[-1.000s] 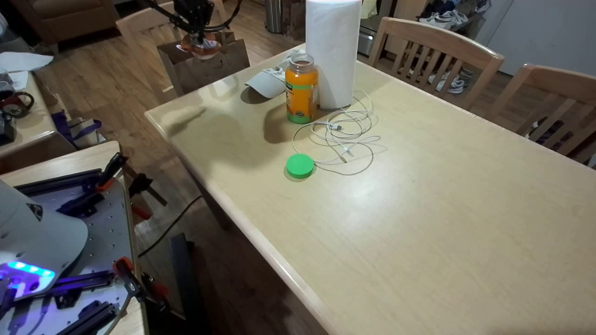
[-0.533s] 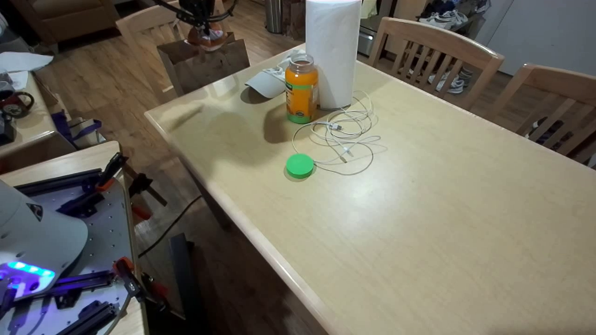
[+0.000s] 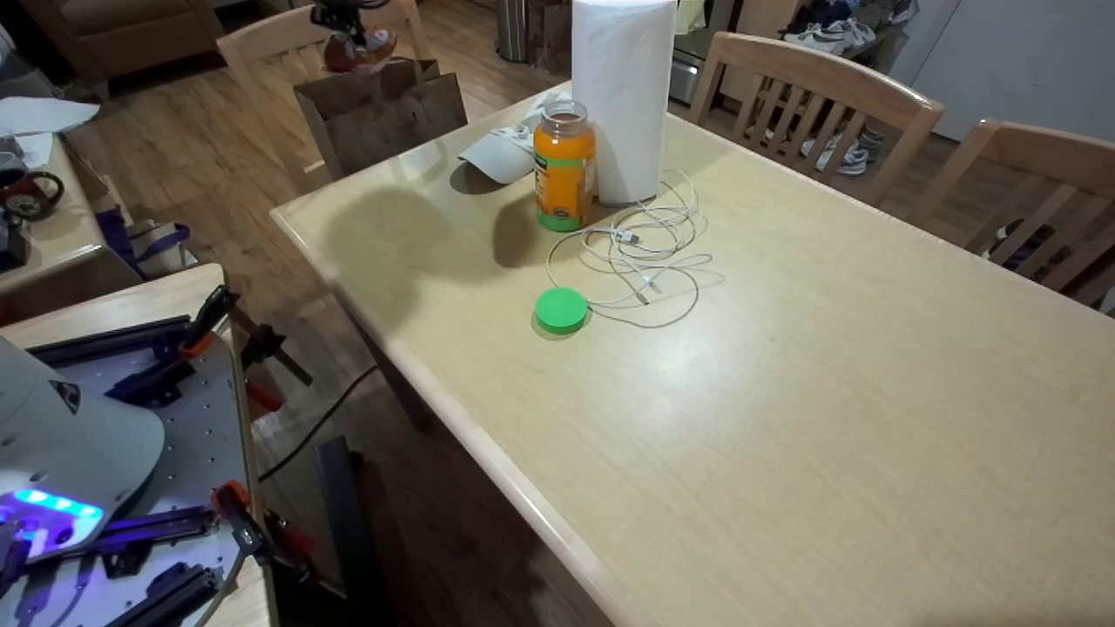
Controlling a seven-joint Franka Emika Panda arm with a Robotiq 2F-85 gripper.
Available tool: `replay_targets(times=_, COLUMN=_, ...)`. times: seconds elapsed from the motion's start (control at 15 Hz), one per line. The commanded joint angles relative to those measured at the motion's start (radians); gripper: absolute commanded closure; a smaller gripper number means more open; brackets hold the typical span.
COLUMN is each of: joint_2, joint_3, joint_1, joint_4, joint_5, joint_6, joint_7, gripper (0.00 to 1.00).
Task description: Pick up the bear plush toy and put it in the paper bag
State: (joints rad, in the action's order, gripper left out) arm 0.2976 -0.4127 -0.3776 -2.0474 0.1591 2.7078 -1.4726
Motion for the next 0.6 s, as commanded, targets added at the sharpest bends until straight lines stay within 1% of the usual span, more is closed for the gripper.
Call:
replay_targets(times=0.0, joint_2=0.104, joint_3=-0.006, joint_1=-0.043, joint_4=0.089, joint_5=0.136, joint_6=-0.012, joint_7=-0.055, gripper=0.99)
replay_targets(times=0.33, joint_2=0.208, joint_3=0.010, joint_1=-0.126, joint_4=0.191, joint_5=0.312, joint_6=-0.049, joint_7=-0.108, gripper=0.99)
replay_targets(times=0.53, joint_2=0.255, joint_3=-0.004, joint_1=-0.151, joint_4=0.242, joint_5=0.357, joint_6=-0.070, joint_7=-0.200, gripper=0.99)
